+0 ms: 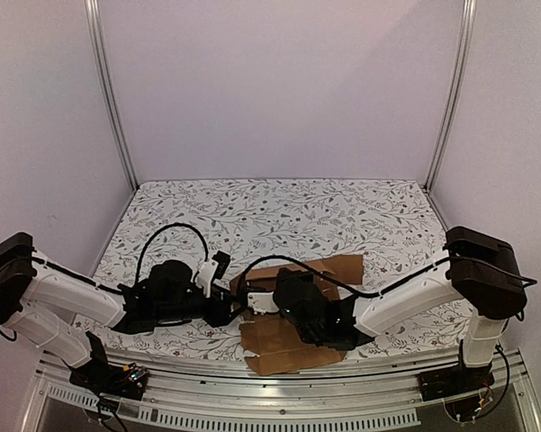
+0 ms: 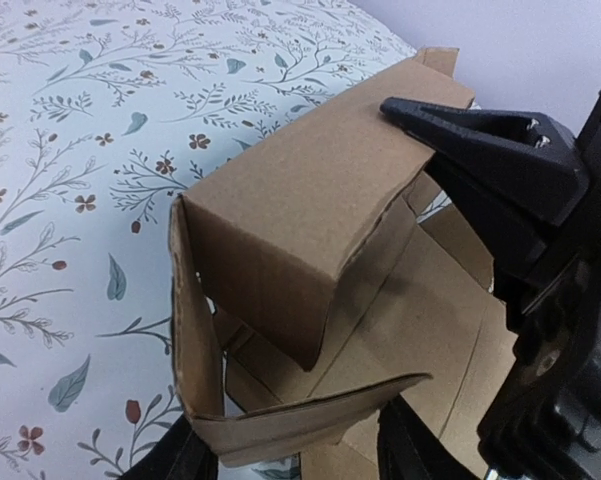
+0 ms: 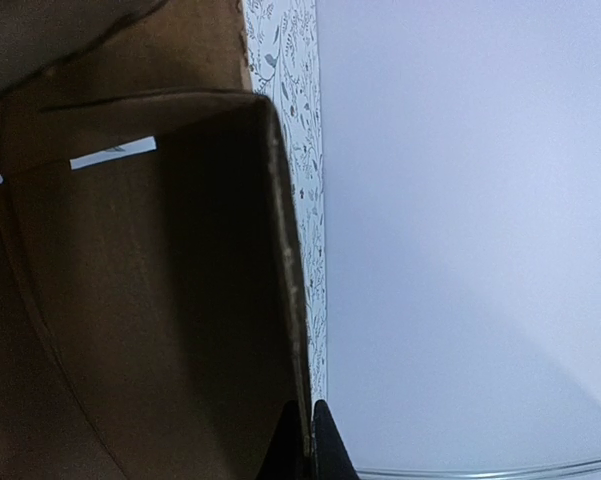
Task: Fold the paper box
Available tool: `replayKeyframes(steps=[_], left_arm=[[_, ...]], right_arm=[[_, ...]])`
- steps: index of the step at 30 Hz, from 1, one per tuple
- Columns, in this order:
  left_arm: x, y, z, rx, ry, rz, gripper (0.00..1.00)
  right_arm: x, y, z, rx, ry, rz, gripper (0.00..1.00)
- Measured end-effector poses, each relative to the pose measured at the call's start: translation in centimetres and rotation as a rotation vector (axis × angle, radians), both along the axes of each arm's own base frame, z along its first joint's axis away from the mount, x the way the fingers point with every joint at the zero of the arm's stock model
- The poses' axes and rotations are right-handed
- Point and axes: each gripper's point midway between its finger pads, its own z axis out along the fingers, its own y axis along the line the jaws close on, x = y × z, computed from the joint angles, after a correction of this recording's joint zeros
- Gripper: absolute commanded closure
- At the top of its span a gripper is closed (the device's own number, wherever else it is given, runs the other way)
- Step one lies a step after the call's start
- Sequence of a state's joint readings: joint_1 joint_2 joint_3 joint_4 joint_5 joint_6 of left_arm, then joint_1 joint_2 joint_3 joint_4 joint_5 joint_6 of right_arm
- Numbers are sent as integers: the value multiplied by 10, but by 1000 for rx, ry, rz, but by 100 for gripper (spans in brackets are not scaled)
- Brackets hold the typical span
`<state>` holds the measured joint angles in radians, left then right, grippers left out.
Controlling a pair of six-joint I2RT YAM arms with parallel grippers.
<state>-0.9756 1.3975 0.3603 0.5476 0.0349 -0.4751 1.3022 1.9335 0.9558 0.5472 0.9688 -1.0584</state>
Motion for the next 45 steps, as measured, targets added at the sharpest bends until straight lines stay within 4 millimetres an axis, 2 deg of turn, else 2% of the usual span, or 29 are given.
replayKeyframes(steps=[11,17,22,26,37,45], left_arm=[[-7,-3,16,-10,-19,-32,65],[-10,-7,34,-45,-52,-55,66],[-10,-7,38,-50,-59,-56,66],[-10,-5,38,-46,-63,-52,61],[-9,1,27,-12,-43,-26,47],[-12,0,19,4,-22,-27,42]], right_arm=[[-8,-1,12,31,106,44,88],[-11,10,22,77,169,69,87],[-13,9,17,68,202,70,87],[-14,7,12,54,220,67,90],[-14,4,7,56,241,53,90],[-14,3,7,76,252,42,90]])
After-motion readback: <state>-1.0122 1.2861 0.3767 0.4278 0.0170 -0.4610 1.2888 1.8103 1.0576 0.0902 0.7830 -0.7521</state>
